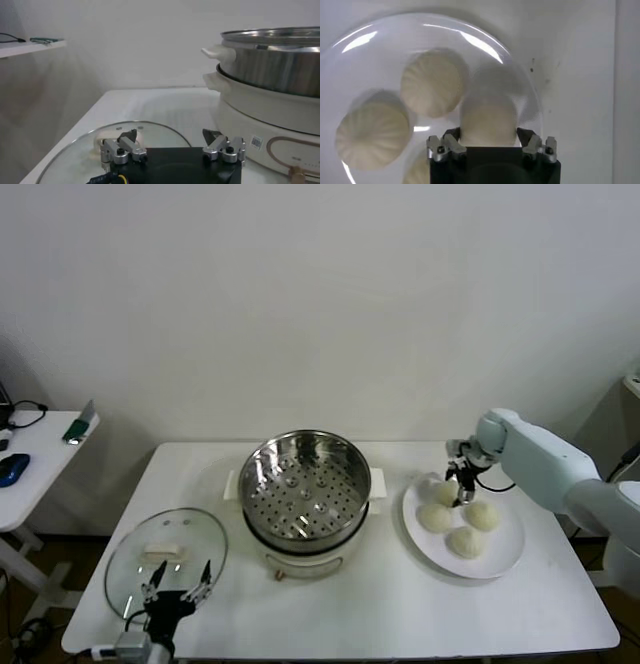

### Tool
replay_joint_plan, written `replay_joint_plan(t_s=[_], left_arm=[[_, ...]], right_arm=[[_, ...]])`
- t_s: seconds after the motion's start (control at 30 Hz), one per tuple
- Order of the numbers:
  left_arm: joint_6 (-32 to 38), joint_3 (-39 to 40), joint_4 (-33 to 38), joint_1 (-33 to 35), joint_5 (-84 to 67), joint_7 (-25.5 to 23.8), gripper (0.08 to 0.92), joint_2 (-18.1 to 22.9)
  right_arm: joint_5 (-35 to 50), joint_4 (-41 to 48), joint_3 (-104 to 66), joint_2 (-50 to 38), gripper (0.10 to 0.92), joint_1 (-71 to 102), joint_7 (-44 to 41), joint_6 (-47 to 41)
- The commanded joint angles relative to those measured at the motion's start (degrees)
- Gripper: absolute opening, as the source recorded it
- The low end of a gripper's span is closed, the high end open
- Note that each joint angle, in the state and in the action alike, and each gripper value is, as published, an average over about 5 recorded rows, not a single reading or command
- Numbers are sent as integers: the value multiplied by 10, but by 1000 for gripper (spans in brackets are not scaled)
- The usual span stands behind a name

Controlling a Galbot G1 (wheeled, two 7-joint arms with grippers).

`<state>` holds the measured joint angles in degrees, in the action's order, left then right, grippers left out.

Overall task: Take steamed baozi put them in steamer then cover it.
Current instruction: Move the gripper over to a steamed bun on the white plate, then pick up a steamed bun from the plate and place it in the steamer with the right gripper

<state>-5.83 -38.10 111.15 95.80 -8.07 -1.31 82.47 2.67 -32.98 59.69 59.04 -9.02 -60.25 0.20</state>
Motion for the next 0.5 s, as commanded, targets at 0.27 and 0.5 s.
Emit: replay_joint_plan(t_s=[0.27, 0.5], left_arm=[[1, 4, -4, -3, 5, 0, 823, -3], [2, 6, -4, -7, 11, 0, 823, -2]], right_arm=[[90, -207, 188, -59, 700, -227, -11, 23], [136, -334, 250, -19, 704, -411, -25, 119]])
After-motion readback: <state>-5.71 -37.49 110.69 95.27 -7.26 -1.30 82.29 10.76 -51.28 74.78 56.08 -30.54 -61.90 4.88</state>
